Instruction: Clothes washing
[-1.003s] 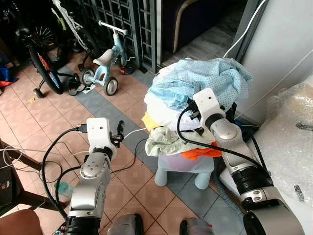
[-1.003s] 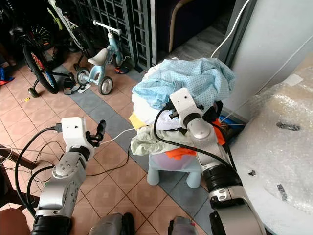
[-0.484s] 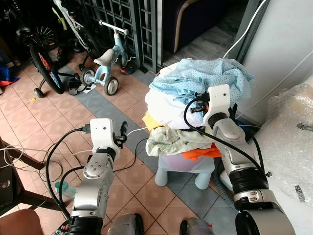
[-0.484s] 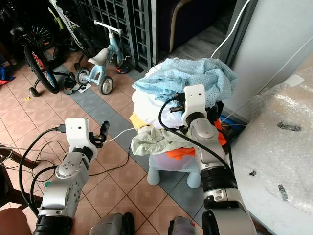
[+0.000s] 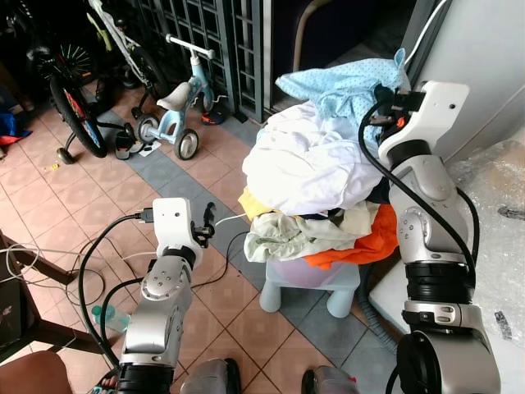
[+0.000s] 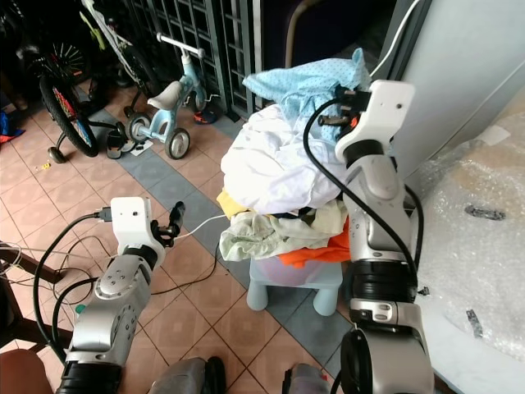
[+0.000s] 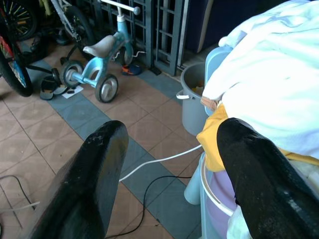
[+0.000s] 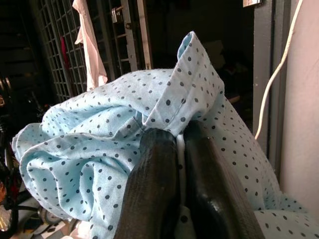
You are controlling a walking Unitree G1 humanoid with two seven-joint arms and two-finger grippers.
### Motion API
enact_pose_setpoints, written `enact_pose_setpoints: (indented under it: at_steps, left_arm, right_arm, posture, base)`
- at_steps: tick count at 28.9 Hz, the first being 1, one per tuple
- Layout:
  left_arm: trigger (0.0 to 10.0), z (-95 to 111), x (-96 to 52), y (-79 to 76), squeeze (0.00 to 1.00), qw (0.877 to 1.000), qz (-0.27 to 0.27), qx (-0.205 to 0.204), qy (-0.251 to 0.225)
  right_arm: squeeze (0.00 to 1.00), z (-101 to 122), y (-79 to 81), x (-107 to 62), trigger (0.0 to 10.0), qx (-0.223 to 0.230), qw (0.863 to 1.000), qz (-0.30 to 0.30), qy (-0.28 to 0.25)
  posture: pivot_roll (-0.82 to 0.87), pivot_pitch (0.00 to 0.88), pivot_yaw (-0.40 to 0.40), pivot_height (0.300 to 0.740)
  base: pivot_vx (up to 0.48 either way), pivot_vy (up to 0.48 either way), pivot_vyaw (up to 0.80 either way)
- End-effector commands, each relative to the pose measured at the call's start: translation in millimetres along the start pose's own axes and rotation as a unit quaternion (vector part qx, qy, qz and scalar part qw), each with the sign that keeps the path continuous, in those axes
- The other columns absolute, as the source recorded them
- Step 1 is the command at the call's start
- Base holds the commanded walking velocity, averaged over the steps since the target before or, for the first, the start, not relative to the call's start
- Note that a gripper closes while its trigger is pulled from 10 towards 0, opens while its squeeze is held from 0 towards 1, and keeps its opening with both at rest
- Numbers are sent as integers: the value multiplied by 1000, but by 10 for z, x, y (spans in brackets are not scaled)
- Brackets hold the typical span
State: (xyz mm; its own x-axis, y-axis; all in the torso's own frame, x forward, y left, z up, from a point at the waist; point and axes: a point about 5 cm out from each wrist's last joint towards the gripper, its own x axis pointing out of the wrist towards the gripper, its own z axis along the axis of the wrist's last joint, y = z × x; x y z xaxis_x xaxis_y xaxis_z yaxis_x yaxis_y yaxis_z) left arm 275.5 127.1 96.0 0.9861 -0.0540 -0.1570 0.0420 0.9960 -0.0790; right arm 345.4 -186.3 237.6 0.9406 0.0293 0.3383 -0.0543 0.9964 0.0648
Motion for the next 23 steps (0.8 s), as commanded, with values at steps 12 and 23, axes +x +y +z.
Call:
enact_pose_setpoints:
  at_steps: [12,23]
  left_arm:
    - [10000,60,40,-12,0,1000,-13,16,-20]
    - [10000,62,49,-2,0,1000,-10,17,-21]
  right_arm:
    - [0,178,-455,-194,10000,-129,983,-124,-27]
    - [0,85,-435,-299,10000,-153,981,-114,-18]
  posture:
    - [-72,70,70,740]
    - [-70,72,67,740]
  base:
    - [0,-281,-774]
    - [0,-472,-536]
